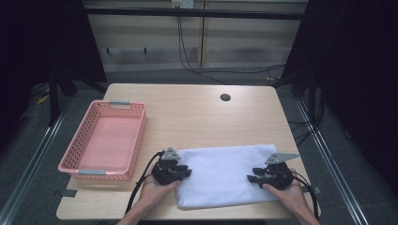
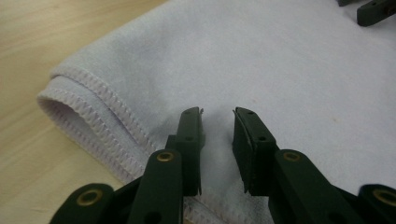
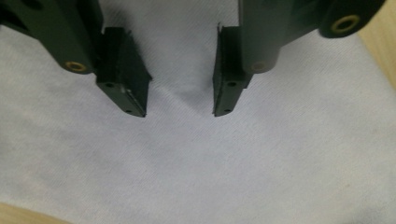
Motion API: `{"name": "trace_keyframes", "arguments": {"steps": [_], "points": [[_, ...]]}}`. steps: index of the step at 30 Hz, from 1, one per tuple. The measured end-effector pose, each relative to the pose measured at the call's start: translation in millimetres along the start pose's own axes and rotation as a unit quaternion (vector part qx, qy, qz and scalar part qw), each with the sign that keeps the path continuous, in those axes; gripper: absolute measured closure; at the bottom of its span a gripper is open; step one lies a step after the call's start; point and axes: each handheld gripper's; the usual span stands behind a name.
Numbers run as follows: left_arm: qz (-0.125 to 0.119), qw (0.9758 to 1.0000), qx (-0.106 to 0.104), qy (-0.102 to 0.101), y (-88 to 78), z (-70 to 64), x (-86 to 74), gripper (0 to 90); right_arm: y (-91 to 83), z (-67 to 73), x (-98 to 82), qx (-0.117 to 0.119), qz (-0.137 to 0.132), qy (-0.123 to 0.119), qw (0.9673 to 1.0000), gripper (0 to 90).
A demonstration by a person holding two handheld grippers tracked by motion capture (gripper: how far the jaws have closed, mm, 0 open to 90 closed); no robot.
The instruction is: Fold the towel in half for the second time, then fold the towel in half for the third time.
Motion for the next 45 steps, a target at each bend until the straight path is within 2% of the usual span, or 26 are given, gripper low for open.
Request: {"name": "trace_keyframes", "arguments": {"steps": [2, 5, 8, 10, 11, 12, 13, 14, 16, 17, 18, 20, 22, 23, 24, 26, 27, 28, 29, 33, 36, 38, 41, 42, 44, 45], "points": [[0.003, 1.0, -0.007, -0.004, -3.3, -0.8, 0.1, 71.2, -3.9, 6.6, -3.7, -0.004, 0.004, -0.005, 1.0, 51.1], [-0.001, 1.0, -0.006, 0.008, -8.4, -2.2, 1.3, 69.1, -7.8, 15.8, -6.4, -0.002, 0.011, -0.007, 0.9999, 47.3], [-0.026, 0.9996, -0.012, -0.007, -17.7, 7.1, 13.2, 67.8, -9.8, 28.1, -0.7, 0.01, -0.012, -0.019, 0.9997, 46.2], [-0.028, 0.9995, -0.008, -0.009, -18.9, 10.4, 17.6, 66.8, -8.5, 33.1, 2.5, 0.017, -0.017, -0.023, 0.9994, 46.0], [-0.045, 0.9988, -0.004, -0.016, -21.5, 20.4, 24.6, 65.2, -1.7, 44.9, 9.1, 0.04, -0.019, -0.034, 0.9984, 45.6], [-0.045, 0.9988, -0.004, -0.016, -21.5, 20.4, 24.6, 63.6, -1.7, 44.9, 9.1, 0.04, -0.019, -0.034, 0.9984, 45.6], [-0.047, 0.9986, -0.002, -0.024, -21.0, 27.1, 28.2, 63.6, 2.9, 51.6, 12.3, 0.048, -0.018, -0.04, 0.9979, 45.0], [-0.052, 0.9983, 0.009, -0.025, -20.5, 31.3, 29.8, 62.3, 14.7, 66.5, 20.0, 0.073, -0.018, -0.048, 0.996, 43.3], [-0.061, 0.9974, 0.008, -0.037, -19.3, 38.9, 30.1, 60.8, 18.6, 71.7, 22.6, 0.082, -0.019, -0.048, 0.9953, 42.7], [-0.057, 0.9972, 0.022, -0.043, -15.8, 44.2, 29.2, 57.9, 30.3, 84.8, 30.1, 0.102, -0.016, -0.062, 0.9927, 41.1], [-0.057, 0.9972, 0.022, -0.043, -15.8, 44.2, 29.2, 56.3, 30.3, 84.8, 30.1, 0.102, -0.016, -0.062, 0.9927, 41.1], [-0.046, 0.9975, 0.028, -0.045, -11.1, 48.6, 28.8, 55.2, 43.6, 99.2, 38.2, 0.123, -0.01, -0.072, 0.9897, 38.8], [-0.049, 0.9972, 0.042, -0.036, -8.1, 51.7, 29.8, 53.6, 55.4, 111.0, 44.6, 0.138, -0.01, -0.08, 0.9871, 37.6], [-0.047, 0.9972, 0.038, -0.044, -6.1, 55.1, 30.2, 53.6, 60.3, 116.9, 47.2, 0.147, -0.007, -0.08, 0.9859, 37.1], [-0.049, 0.9971, 0.032, -0.048, -4.3, 57.5, 29.7, 53.2, 71.1, 128.9, 51.8, 0.156, 0.004, -0.097, 0.983, 36.2], [-0.045, 0.997, 0.036, -0.05, -0.7, 59.4, 27.4, 53.0, 74.7, 133.3, 53.3, 0.16, 0.003, -0.098, 0.9822, 35.8], [-0.04, 0.9975, 0.031, -0.05, 1.9, 59.5, 25.1, 52.2, 84.7, 142.2, 58.2, 0.166, 0.005, -0.11, 0.98, 34.0], [-0.04, 0.9975, 0.031, -0.05, 1.9, 59.5, 25.1, 52.0, 84.7, 142.2, 58.2, 0.166, 0.005, -0.11, 0.98, 34.0], [-0.035, 0.9978, 0.034, -0.046, 2.5, 58.1, 25.0, 51.7, 93.3, 147.5, 64.4, 0.173, 0.005, -0.111, 0.9786, 32.8], [-0.04, 0.9974, 0.035, -0.048, 1.6, 59.5, 25.6, 51.2, 107.3, 154.4, 71.4, 0.173, 0.01, -0.122, 0.9773, 32.0], [-0.036, 0.9973, 0.037, -0.052, 1.2, 61.6, 24.1, 50.6, 112.6, 156.1, 72.4, 0.174, 0.01, -0.121, 0.9773, 31.7], [-0.032, 0.9975, 0.037, -0.052, 1.4, 63.8, 23.4, 49.8, 120.4, 157.5, 68.1, 0.17, 0.027, -0.126, 0.977, 30.7], [-0.038, 0.9967, 0.038, -0.062, 2.4, 66.7, 22.6, 47.9, 120.4, 156.5, 64.8, 0.168, 0.015, -0.118, 0.9785, 30.8], [-0.033, 0.9969, 0.038, -0.061, 3.0, 67.9, 21.8, 47.5, 121.1, 156.6, 63.9, 0.169, 0.01, -0.119, 0.9783, 31.2], [-0.026, 0.997, 0.038, -0.062, 6.3, 69.0, 18.8, 48.0, 120.6, 159.1, 62.6, 0.163, 0.009, -0.128, 0.9784, 31.4], [-0.024, 0.9972, 0.03, -0.065, 6.1, 70.2, 19.2, 48.5, 120.1, 163.6, 60.9, 0.147, 0.008, -0.148, 0.9779, 31.5]]}}
Point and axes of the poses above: each handheld gripper's, and its own axes: y roughly forward along the jaws, x roughly out of its top, z roughly to its left, and after that the axes turned 6 degrees about -z, right-handed
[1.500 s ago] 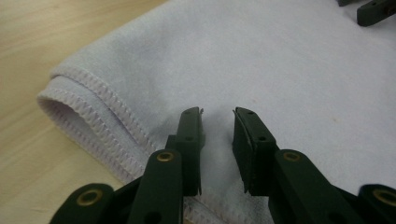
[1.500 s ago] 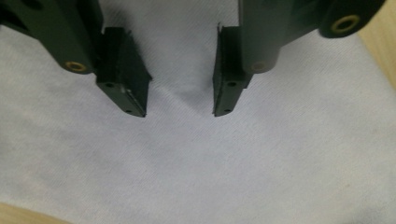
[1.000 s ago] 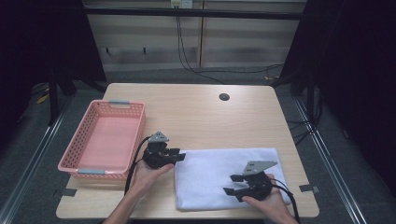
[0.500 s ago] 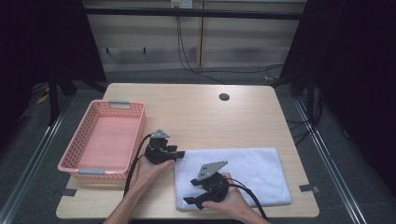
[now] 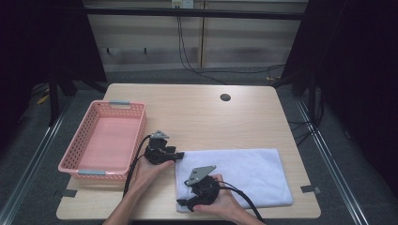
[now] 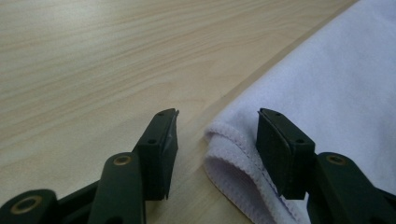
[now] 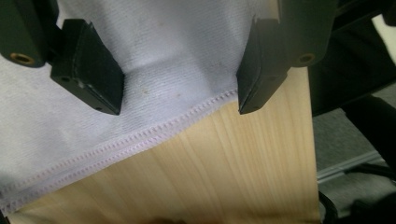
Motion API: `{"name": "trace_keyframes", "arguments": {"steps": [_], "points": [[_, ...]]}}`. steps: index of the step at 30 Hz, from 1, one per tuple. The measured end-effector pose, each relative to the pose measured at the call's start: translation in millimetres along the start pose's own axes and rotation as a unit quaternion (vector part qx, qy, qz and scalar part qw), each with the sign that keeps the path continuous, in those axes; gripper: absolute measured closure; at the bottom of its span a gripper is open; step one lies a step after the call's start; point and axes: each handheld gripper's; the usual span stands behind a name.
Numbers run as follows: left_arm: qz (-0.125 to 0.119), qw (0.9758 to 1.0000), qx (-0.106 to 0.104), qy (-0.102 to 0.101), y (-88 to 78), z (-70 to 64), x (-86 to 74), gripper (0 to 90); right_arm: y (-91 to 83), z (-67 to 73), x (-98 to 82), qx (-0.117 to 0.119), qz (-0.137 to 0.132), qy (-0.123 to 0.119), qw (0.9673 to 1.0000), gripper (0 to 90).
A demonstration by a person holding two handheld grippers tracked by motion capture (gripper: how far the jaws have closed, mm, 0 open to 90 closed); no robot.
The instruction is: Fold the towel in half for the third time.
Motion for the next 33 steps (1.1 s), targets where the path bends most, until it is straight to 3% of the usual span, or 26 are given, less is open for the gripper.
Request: {"name": "trace_keyframes", "arguments": {"steps": [3, 4, 8, 11, 12, 14, 16, 19, 23, 33], "points": [[0.004, 0.9999, -0.012, 0.0, 1.0, -0.5, -0.2, 58.8, 0.9, 3.0, -0.3, -0.011, 0.004, -0.019, 0.9998, 32.7], [0.006, 0.9998, -0.018, 0.003, 2.0, -1.8, -0.5, 62.2, 1.6, 6.2, -0.3, -0.027, 0.006, -0.032, 0.9991, 35.7], [0.005, 0.9997, -0.024, 0.007, 4.0, -5.9, -0.8, 71.0, 1.6, 7.8, -0.5, -0.033, 0.009, -0.037, 0.9987, 37.4], [0.0, 0.9994, -0.034, 0.002, 2.3, -4.8, -0.1, 81.8, -0.7, 2.5, 0.3, -0.042, 0.006, -0.035, 0.9985, 54.8], [0.0, 0.9994, -0.036, 0.002, 2.2, -4.1, 0.2, 81.8, -0.7, 2.5, 0.3, -0.042, 0.006, -0.035, 0.9985, 54.8], [0.002, 0.9993, -0.037, 0.001, 3.0, -4.7, 1.4, 83.3, -2.5, -1.8, 0.1, -0.053, 0.004, -0.026, 0.9982, 68.6], [0.0, 0.9992, -0.039, 0.002, 1.7, -5.8, 3.8, 83.7, -3.3, -5.1, 1.0, -0.048, 0.004, -0.009, 0.9988, 72.7], [-0.012, 0.9987, -0.049, -0.004, -2.3, -6.3, 6.9, 83.9, -3.8, -5.6, 2.3, -0.05, 0.004, 0.001, 0.9987, 74.5], [-0.027, 0.9979, -0.058, 0.004, -16.6, -10.2, 18.8, 83.9, -14.3, -8.3, 8.4, -0.032, -0.027, 0.026, 0.9988, 75.9], [-0.062, 0.9968, -0.05, -0.008, -43.4, -7.9, 39.3, 83.9, -33.9, -9.9, 37.9, -0.016, -0.087, 0.036, 0.9954, 76.3]]}}
Point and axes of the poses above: each handheld gripper's, and its own axes: y roughly forward along the jaws, x roughly out of its top, z roughly to its left, and after that the axes turned 6 degrees about -z, right-handed
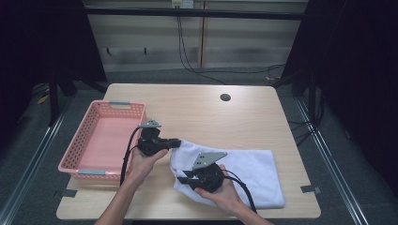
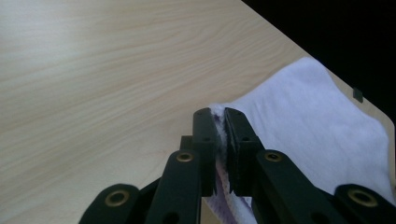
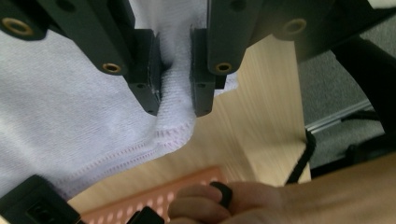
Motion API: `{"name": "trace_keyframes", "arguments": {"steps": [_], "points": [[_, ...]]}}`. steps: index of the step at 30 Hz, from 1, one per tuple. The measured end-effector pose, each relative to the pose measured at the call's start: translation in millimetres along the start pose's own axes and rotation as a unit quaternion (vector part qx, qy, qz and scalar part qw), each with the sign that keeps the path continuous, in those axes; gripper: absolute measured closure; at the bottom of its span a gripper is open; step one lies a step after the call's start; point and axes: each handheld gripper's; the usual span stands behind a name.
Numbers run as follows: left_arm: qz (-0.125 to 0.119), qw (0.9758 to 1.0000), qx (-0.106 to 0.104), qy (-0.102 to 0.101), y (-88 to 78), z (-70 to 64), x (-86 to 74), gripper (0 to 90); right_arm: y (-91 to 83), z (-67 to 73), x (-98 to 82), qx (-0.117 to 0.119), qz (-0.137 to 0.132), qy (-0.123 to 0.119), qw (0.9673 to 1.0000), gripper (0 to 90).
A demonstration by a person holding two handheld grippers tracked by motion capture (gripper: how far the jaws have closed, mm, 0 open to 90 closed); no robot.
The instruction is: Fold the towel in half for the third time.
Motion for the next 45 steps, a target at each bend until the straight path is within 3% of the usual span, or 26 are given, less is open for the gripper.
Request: {"name": "trace_keyframes", "arguments": {"steps": [4, 5, 9, 13, 16, 17, 23, 28, 31, 38, 42, 45], "points": [[-0.01, 0.9999, 0.009, -0.008, -9.6, 2.7, 11.6, 83.9, -3.7, -0.7, 17.9, 0.004, -0.029, 0.005, 0.9996, 76.3], [-0.017, 0.9998, 0.01, -0.003, -16.1, 2.5, 20.2, 83.9, -4.4, -1.0, 24.5, 0.004, -0.043, 0.005, 0.999, 76.3], [-0.022, 0.9995, 0.023, 0.005, -27.6, -1.6, 36.7, 83.9, -5.3, 1.0, 38.3, 0.008, -0.061, 0.003, 0.9981, 76.3], [-0.029, 0.9987, 0.036, 0.023, -43.7, -10.2, 58.6, 83.9, -10.6, 4.3, 62.5, 0.018, -0.108, 0.003, 0.994, 76.4], [-0.03, 0.9984, 0.04, 0.027, -47.3, -14.1, 64.8, 83.9, -14.9, 5.5, 67.7, 0.022, -0.126, 0.006, 0.9917, 76.4], [-0.023, 0.9981, 0.044, 0.036, -43.5, -18.3, 65.5, 83.9, -16.4, 4.8, 67.0, 0.023, -0.129, 0.007, 0.9913, 76.4], [-0.005, 0.9989, 0.028, 0.037, -18.5, -27.1, 59.8, 83.8, -28.0, 0.4, 47.7, 0.014, -0.129, 0.019, 0.9914, 76.3], [0.015, 0.9983, 0.011, 0.055, 8.5, -43.3, 59.5, 83.6, -52.7, -8.5, 21.0, 0.005, -0.131, 0.038, 0.9907, 76.2], [0.037, 0.9966, 0.005, 0.073, 32.3, -59.5, 57.8, 83.6, -64.5, -11.5, 8.2, -0.001, -0.13, 0.044, 0.9905, 76.2], [0.07, 0.993, -0.003, 0.095, 65.1, -79.0, 53.4, 83.3, -83.8, -15.6, -20.0, -0.016, -0.129, 0.062, 0.9896, 75.8], [0.092, 0.992, -0.016, 0.085, 89.5, -85.3, 45.2, 82.7, -99.5, -21.1, -38.3, -0.029, -0.123, 0.078, 0.9889, 74.0], [0.118, 0.9894, -0.017, 0.083, 111.2, -91.2, 35.4, 82.1, -112.1, -26.8, -56.2, -0.04, -0.103, 0.095, 0.9894, 69.4]]}}
Point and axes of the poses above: each handheld gripper's, and its own axes: y roughly forward along the jaws, x roughly out of its top, z roughly to its left, and after that the axes turned 6 degrees about -z, right-handed
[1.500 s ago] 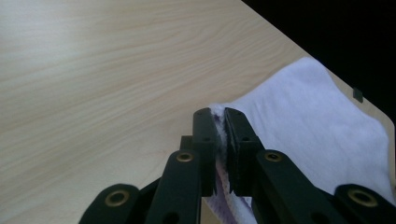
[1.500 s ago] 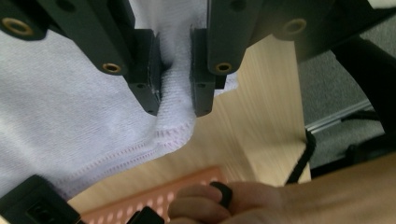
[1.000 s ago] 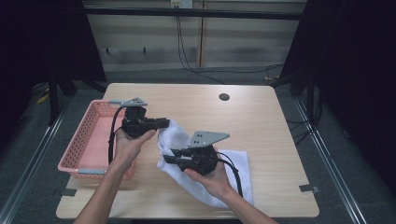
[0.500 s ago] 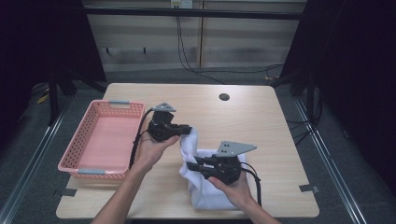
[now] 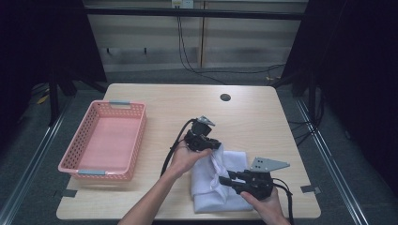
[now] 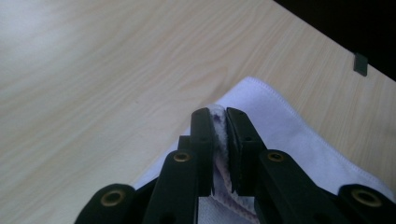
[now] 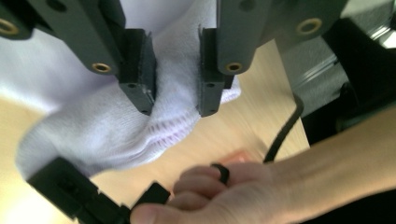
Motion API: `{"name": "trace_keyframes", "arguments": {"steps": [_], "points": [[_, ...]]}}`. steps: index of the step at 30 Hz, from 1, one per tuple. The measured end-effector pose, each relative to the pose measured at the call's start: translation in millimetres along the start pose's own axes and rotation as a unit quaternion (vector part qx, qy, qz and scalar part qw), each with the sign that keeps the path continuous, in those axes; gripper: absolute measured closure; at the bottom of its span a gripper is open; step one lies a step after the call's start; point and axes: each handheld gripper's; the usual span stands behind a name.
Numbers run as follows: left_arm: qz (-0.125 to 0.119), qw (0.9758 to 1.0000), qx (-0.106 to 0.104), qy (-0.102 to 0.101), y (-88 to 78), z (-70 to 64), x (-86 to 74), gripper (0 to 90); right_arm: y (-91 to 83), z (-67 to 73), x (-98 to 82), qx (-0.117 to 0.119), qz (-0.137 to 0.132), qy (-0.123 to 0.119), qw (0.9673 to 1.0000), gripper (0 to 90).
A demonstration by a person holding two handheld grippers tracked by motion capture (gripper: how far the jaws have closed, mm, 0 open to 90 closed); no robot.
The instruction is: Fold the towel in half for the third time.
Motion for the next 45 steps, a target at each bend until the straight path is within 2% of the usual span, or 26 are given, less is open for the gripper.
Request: {"name": "trace_keyframes", "arguments": {"steps": [2, 4, 9, 10, 12, 15, 16, 21, 22, 24, 26, 27, 28, 29, 30, 33, 34, 35, 36, 37, 38, 39, 40, 41, 42, 45], "points": [[0.005, 1.0, -0.002, 0.004, 7.3, -2.3, -1.1, 81.9, -4.2, -2.9, -4.4, -0.003, 0.008, 0.005, 1.0, 68.4], [0.013, 0.9999, -0.006, 0.005, 20.7, -6.2, -2.8, 79.7, -14.8, -8.1, -14.7, -0.029, 0.033, -0.003, 0.999, 59.2], [0.006, 0.9998, -0.015, -0.005, 33.9, -7.4, -1.9, 69.7, -30.4, -12.6, -23.0, -0.05, 0.043, 0.002, 0.9978, 49.7], [-0.004, 0.9995, -0.03, -0.004, 37.5, -8.2, -0.7, 68.5, -35.8, -14.8, -24.6, -0.056, 0.043, 0.008, 0.9975, 45.3], [-0.005, 0.9996, -0.029, -0.001, 38.3, -9.5, 0.7, 67.4, -38.0, -15.9, -25.0, -0.06, 0.04, 0.008, 0.9973, 44.6], [-0.024, 0.999, -0.036, 0.007, 32.9, -13.5, 4.0, 55.4, -47.0, -21.0, -26.1, -0.073, 0.036, 0.015, 0.9966, 41.1], [-0.042, 0.9984, -0.036, 0.011, 24.8, -14.6, 5.7, 51.7, -51.7, -24.3, -25.9, -0.086, 0.034, 0.013, 0.9956, 40.4], [-0.063, 0.9977, -0.024, 0.013, 4.9, -13.0, 5.2, 48.0, -52.2, -30.5, -22.9, -0.105, 0.033, 0.006, 0.9939, 38.2], [-0.059, 0.998, -0.015, 0.019, -5.6, -13.2, 0.1, 50.8, -48.1, -38.2, -18.6, -0.107, 0.029, 0.009, 0.9938, 38.3], [-0.057, 0.9979, -0.017, 0.025, -10.8, -13.8, -4.7, 53.8, -43.9, -43.0, -15.2, -0.111, 0.029, 0.01, 0.9933, 38.3], [-0.046, 0.9979, -0.02, 0.041, -24.2, -18.6, -27.4, 63.3, -22.8, -60.3, -1.1, -0.12, 0.031, 0.011, 0.9922, 37.1], [-0.046, 0.9979, -0.02, 0.041, -24.2, -18.6, -27.4, 64.1, -17.1, -63.6, 2.5, -0.117, 0.029, 0.012, 0.9926, 37.1], [-0.035, 0.998, -0.025, 0.046, -32.5, -21.5, -43.9, 64.7, -9.1, -67.7, 7.5, -0.115, 0.034, 0.012, 0.9927, 35.8], [-0.035, 0.998, -0.025, 0.046, -32.5, -21.5, -43.9, 65.1, -9.1, -67.7, 7.5, -0.115, 0.034, 0.012, 0.9927, 35.8], [-0.028, 0.9983, -0.024, 0.045, -36.3, -24.0, -51.7, 65.0, 6.8, -74.6, 16.5, -0.124, 0.043, 0.004, 0.9914, 34.2], [-0.002, 0.9979, -0.035, 0.054, -47.9, -37.5, -77.1, 65.1, 22.5, -82.9, 22.4, -0.137, 0.055, 0.002, 0.989, 33.6], [0.005, 0.997, -0.048, 0.06, -52.7, -45.8, -91.1, 65.0, 32.2, -89.4, 23.1, -0.144, 0.063, 0.001, 0.9875, 35.1], [0.005, 0.997, -0.048, 0.06, -52.7, -45.8, -91.1, 64.7, 36.5, -91.9, 22.2, -0.152, 0.069, 0.002, 0.986, 37.5], [0.012, 0.9965, -0.057, 0.06, -54.0, -53.2, -107.9, 63.6, 39.6, -94.1, 20.5, -0.156, 0.075, 0.007, 0.9849, 39.9], [0.012, 0.9965, -0.057, 0.06, -54.0, -53.2, -107.9, 61.9, 39.6, -94.1, 20.5, -0.156, 0.075, 0.007, 0.9849, 39.9], [0.018, 0.9958, -0.057, 0.068, -51.4, -58.6, -120.6, 59.6, 43.5, -97.3, 15.6, -0.159, 0.097, 0.011, 0.9824, 58.8], [0.018, 0.9958, -0.057, 0.068, -51.4, -58.6, -120.6, 57.5, 42.9, -96.9, 14.3, -0.171, 0.098, 0.007, 0.9803, 64.5], [0.023, 0.9955, -0.055, 0.074, -51.4, -61.0, -123.2, 57.5, 42.9, -96.9, 14.3, -0.171, 0.098, 0.007, 0.9803, 64.5], [0.022, 0.9953, -0.05, 0.08, -50.5, -62.6, -124.6, 56.5, 40.4, -97.4, 13.0, -0.174, 0.096, 0.007, 0.98, 70.8], [0.02, 0.9958, -0.051, 0.074, -50.7, -63.2, -124.6, 56.5, 35.3, -98.2, 11.8, -0.17, 0.084, 0.013, 0.9817, 75.6], [0.021, 0.9957, -0.05, 0.075, -49.6, -64.9, -126.9, 52.2, 21.5, -95.4, 10.1, -0.172, 0.075, 0.007, 0.9822, 78.4]]}}
Point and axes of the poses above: each handheld gripper's, and its own axes: y roughly forward along the jaws, x roughly out of its top, z roughly to its left, and after that the axes turned 6 degrees about -z, right-handed
